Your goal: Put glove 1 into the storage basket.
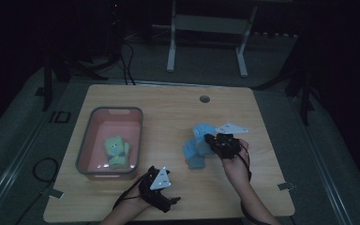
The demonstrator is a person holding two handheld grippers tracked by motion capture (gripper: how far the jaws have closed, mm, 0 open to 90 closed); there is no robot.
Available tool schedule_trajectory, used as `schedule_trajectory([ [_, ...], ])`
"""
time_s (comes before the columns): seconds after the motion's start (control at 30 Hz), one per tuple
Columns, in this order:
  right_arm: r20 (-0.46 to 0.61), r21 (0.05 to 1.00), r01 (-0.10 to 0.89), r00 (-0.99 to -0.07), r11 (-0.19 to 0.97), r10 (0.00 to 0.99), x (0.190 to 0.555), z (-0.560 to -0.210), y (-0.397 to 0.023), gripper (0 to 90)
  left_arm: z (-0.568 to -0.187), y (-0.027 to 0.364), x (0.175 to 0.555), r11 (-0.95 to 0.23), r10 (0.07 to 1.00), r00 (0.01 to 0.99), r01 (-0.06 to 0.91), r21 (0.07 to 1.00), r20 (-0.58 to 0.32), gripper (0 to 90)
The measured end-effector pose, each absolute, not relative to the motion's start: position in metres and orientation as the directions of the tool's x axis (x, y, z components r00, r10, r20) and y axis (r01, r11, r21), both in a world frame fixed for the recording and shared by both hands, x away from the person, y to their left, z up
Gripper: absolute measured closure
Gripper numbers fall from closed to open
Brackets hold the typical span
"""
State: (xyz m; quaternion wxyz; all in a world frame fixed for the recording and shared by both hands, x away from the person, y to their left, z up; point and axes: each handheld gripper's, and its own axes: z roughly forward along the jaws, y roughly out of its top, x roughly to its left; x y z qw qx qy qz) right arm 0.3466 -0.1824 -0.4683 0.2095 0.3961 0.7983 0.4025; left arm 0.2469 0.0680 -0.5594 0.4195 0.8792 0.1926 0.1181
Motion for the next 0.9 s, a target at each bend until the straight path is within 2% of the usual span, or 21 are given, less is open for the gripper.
schedule_trajectory([
  [0.3, -0.005, 0.791, 0.477, -0.62, 0.383, 0.784, 0.343, -0.484, -0.157, 86.7, -0.559, 0.069, 0.247, -0.568, 0.437, 0.898, 0.24, 0.787, 0.041, 3.9],
  [0.9, 0.002, 0.731, 0.528, -0.635, 0.432, 0.773, 0.342, -0.516, -0.154, 86.4, -0.559, 0.069, 0.246, -0.561, 0.438, 0.898, 0.243, 0.792, 0.035, 3.9],
])
